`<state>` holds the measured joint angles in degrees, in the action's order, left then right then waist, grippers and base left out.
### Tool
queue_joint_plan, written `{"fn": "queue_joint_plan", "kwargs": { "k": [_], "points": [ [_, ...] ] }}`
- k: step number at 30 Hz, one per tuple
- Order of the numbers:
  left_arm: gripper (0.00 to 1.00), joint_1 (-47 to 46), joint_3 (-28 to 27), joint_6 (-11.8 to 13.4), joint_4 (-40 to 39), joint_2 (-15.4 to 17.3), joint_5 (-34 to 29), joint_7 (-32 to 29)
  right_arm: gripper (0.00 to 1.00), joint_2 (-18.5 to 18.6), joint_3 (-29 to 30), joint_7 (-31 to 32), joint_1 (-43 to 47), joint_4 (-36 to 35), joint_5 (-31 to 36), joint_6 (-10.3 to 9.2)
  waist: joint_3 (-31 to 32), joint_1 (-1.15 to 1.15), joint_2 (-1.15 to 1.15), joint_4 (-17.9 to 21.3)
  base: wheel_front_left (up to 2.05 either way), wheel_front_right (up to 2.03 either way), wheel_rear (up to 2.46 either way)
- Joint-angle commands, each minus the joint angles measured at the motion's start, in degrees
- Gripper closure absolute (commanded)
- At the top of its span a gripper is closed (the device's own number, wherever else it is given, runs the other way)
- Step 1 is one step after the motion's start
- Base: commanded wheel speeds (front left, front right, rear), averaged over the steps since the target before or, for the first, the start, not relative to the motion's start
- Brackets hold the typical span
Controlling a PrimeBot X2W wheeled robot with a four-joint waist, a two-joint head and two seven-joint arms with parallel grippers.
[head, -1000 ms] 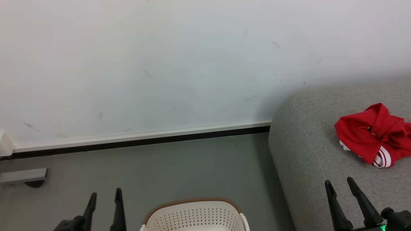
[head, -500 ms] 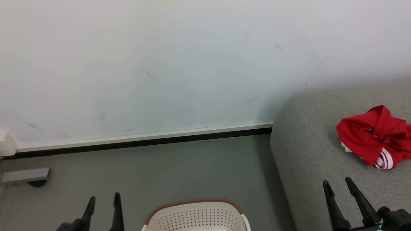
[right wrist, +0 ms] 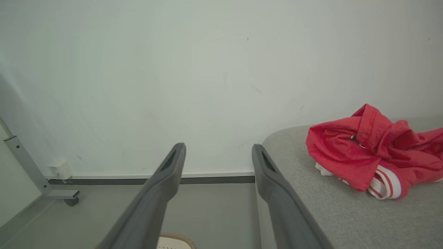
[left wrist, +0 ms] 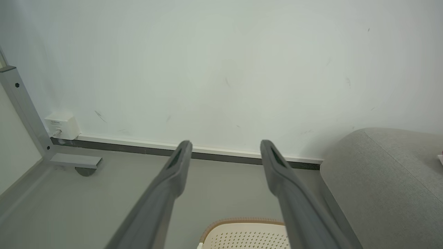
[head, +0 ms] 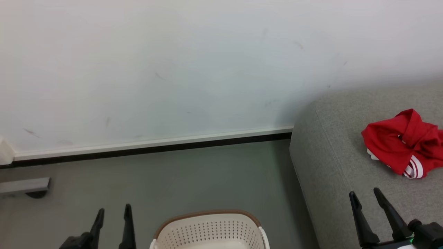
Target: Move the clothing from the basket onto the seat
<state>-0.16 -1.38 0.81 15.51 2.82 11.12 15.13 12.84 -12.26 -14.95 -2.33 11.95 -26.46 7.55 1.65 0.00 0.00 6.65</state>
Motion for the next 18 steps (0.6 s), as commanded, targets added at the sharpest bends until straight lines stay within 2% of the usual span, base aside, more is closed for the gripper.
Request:
{"fn": "queue_joint_plan", "kwargs": {
  "k": [1,6,18],
  "points": [
    [0.0,-1.19,0.23,-0.07,-0.39,0.16,0.36,0.03,0.0,0.65,0.6,-0.15,-1.31,-0.51,0.39,-0.13,-1.12,0.0,0.0,0.34,0.0,0.0,0.0],
    [0.0,-2.97,2.04,-0.05,-0.41,0.19,-0.56,0.03,0.0,1.18,1.71,-0.15,-2.12,-1.86,-0.21,-0.13,-3.92,0.0,0.0,1.08,0.0,0.0,0.0],
    [0.0,-13.41,7.42,-0.05,3.95,0.18,-3.13,0.03,0.0,1.4,5.04,-0.14,-9.61,-6.97,-1.71,-0.13,-16.67,0.0,0.0,3.71,0.0,0.0,0.0]
  ]
}}
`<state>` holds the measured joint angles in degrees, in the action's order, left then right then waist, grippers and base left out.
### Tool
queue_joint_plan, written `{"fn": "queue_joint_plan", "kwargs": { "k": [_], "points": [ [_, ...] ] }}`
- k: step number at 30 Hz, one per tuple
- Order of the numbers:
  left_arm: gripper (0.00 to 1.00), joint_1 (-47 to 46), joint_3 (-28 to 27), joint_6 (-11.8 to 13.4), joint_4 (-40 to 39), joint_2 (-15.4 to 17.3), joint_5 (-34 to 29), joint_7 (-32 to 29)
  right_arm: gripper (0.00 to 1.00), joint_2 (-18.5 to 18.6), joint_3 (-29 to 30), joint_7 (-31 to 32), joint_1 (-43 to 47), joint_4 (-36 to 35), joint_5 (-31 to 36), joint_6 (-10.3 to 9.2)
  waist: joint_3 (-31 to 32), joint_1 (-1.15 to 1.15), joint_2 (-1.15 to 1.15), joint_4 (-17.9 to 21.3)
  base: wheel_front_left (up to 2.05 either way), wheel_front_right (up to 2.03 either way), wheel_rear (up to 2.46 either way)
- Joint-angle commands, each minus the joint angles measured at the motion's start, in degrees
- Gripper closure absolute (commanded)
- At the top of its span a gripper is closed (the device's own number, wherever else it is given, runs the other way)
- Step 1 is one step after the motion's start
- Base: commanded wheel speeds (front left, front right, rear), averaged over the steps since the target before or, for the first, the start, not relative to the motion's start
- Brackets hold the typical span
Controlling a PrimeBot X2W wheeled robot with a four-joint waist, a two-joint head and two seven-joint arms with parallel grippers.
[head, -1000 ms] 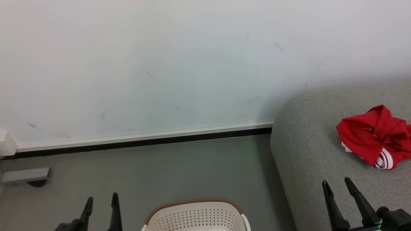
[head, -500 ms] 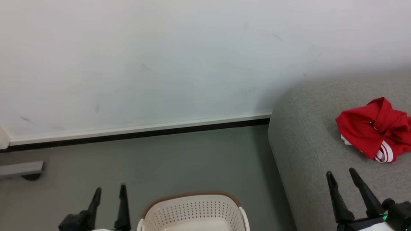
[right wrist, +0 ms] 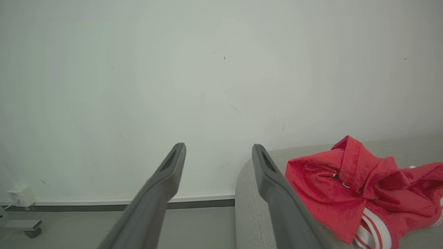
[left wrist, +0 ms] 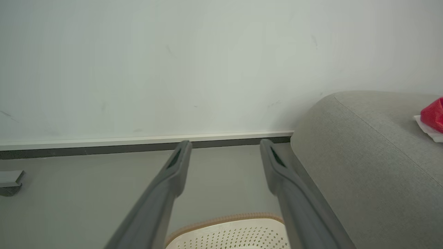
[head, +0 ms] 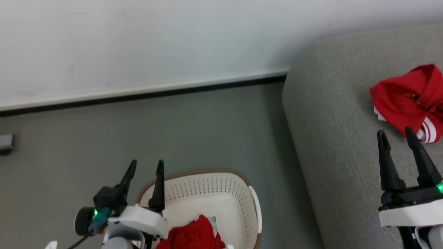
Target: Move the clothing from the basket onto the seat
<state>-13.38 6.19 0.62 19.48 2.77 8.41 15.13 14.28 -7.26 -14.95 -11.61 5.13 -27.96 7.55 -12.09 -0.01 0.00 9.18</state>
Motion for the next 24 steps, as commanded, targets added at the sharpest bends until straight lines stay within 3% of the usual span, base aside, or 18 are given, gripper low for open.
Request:
{"fn": "queue_joint_plan", "kwargs": {
  "k": [1,13,24],
  "points": [
    [0.0,-1.25,0.25,-0.09,1.04,0.23,-0.36,0.04,0.0,-0.02,0.2,-0.15,-1.08,-0.66,-0.45,-0.13,-3.95,0.01,0.0,1.46,0.0,0.0,0.0],
    [0.0,-13.53,5.62,-2.52,19.62,0.26,0.05,0.03,0.0,0.38,2.86,-0.14,-6.52,-5.51,-1.41,-0.13,-12.82,0.01,0.0,4.26,0.0,0.0,0.0],
    [0.0,-24.01,7.17,-3.63,37.28,1.49,-1.31,-0.56,0.0,-0.29,4.94,-0.14,-10.79,-9.2,-1.9,-0.13,-21.03,0.01,0.0,8.26,0.0,0.0,0.0]
  ]
}}
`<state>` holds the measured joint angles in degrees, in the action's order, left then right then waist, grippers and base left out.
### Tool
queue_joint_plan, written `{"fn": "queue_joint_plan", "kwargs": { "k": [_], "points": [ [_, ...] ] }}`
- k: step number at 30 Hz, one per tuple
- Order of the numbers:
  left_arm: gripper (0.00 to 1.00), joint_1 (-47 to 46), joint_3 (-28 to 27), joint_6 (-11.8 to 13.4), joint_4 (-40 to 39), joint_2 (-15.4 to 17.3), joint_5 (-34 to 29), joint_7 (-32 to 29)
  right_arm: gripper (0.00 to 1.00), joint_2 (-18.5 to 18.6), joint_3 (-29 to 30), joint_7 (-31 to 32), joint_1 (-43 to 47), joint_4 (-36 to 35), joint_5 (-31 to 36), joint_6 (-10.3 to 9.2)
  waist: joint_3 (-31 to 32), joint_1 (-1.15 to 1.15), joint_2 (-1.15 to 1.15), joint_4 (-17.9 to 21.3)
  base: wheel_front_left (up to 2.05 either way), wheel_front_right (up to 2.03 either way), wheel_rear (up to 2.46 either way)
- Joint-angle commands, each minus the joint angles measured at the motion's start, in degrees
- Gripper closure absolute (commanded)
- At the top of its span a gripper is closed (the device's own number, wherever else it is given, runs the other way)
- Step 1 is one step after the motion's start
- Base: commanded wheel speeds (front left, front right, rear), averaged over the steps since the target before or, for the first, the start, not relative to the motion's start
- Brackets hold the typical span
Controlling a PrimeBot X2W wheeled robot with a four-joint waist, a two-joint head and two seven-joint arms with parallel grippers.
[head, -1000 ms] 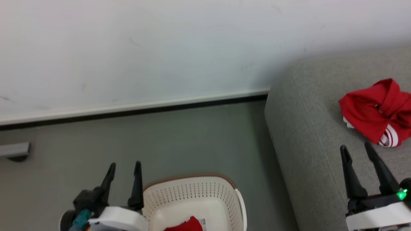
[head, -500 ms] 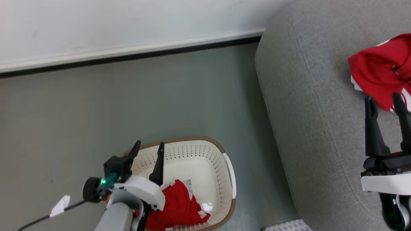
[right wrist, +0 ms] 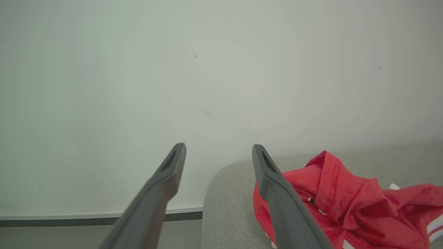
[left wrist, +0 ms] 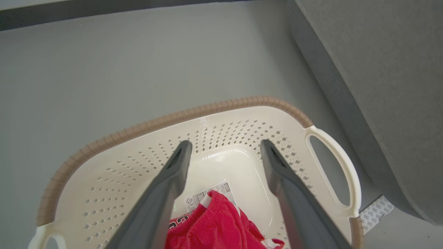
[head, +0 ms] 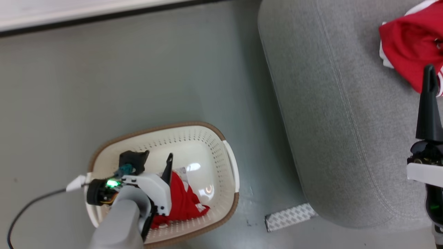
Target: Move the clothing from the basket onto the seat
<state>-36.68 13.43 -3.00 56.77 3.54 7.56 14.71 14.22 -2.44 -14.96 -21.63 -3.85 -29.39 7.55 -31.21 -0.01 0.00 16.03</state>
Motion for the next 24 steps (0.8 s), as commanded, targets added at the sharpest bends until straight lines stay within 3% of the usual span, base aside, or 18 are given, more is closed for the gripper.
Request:
{"fn": "queue_joint_plan", "kwargs": {
  "k": [1,10,24],
  "points": [
    [0.0,-1.65,0.27,-0.46,2.22,0.83,-0.51,-1.12,0.0,-0.36,0.15,-0.14,-1.13,-0.54,-0.57,-0.13,-2.7,0.01,0.0,1.79,0.0,0.0,0.0],
    [0.0,-9.77,3.67,-1.39,13.63,2.83,-2.78,-8.38,0.0,-1.66,0.97,-0.14,-4.04,-2.69,-0.94,-0.13,-10.24,0.01,0.0,4.89,0.0,0.0,0.0],
    [0.0,-15.92,8.05,-2.66,16.82,6.75,-5.42,-21.02,0.0,-3.93,4.59,-0.14,-7.99,-5.96,-1.1,-0.13,-20.51,0.01,0.0,9.21,0.0,0.0,0.0]
  ]
}}
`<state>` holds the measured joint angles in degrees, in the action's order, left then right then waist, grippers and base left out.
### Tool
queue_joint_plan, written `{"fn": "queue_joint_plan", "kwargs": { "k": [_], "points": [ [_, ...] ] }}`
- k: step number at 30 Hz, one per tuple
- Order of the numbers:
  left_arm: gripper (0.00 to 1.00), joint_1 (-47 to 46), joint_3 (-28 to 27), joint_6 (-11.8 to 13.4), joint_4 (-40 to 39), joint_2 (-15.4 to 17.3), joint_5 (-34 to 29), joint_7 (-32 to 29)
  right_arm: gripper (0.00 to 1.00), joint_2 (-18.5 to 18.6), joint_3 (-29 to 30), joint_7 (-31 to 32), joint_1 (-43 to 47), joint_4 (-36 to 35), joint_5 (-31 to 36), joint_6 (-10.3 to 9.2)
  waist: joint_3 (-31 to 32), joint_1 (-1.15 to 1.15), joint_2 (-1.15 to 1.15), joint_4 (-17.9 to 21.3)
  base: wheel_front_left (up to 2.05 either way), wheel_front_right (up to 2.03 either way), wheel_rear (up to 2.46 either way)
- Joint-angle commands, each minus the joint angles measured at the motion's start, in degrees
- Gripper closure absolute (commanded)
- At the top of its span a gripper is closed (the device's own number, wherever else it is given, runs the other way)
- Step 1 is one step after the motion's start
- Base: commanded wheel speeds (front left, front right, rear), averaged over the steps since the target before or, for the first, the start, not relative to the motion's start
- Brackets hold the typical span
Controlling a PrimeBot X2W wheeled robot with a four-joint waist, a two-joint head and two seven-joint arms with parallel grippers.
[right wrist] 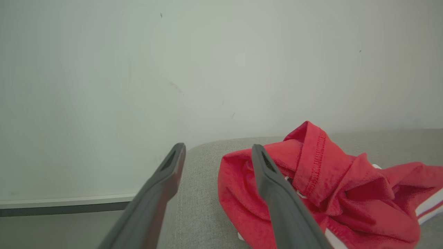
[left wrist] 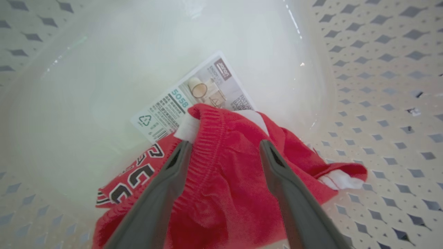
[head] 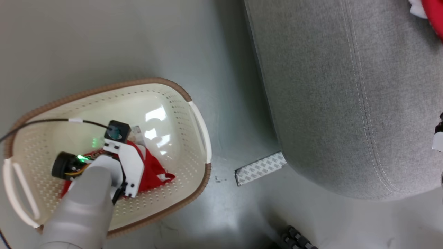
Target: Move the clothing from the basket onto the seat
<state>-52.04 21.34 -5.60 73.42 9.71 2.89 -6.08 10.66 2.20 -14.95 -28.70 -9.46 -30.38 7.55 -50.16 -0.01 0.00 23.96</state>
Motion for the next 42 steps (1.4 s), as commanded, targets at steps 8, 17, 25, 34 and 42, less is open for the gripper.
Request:
{"fn": "queue_joint_plan", "kwargs": {
  "k": [8,17,25,34,42],
  "points": [
    [0.0,-0.48,2.26,-0.85,0.52,1.66,-1.32,-9.57,0.0,-1.02,-0.89,-0.15,-1.51,0.19,0.57,-0.13,-3.09,0.01,0.0,2.77,0.0,0.0,0.0],
    [1.0,-0.61,4.5,-1.78,0.57,1.68,-0.02,-11.98,0.0,-0.58,-1.14,-0.15,-1.69,0.65,1.33,-0.13,-2.62,0.01,0.0,2.89,0.0,0.0,0.0],
    [1.0,0.29,4.56,-1.92,0.55,0.68,1.88,-8.59,0.0,-0.26,-0.73,-0.15,-1.14,0.77,1.91,-0.13,0.56,0.01,0.0,1.91,0.0,0.0,0.0],
    [1.0,4.24,4.78,-1.82,0.54,-2.89,5.48,-1.77,0.0,2.11,-0.83,-0.15,1.05,1.39,3.76,-0.13,10.63,0.01,0.0,-0.72,0.0,0.0,0.0],
    [1.0,9.3,6.74,-1.83,-0.81,-5.77,10.64,5.76,0.0,4.19,-1.43,-0.14,4.49,2.87,5.01,-0.13,22.57,0.01,0.0,-3.75,0.0,0.0,0.0]
  ]
}}
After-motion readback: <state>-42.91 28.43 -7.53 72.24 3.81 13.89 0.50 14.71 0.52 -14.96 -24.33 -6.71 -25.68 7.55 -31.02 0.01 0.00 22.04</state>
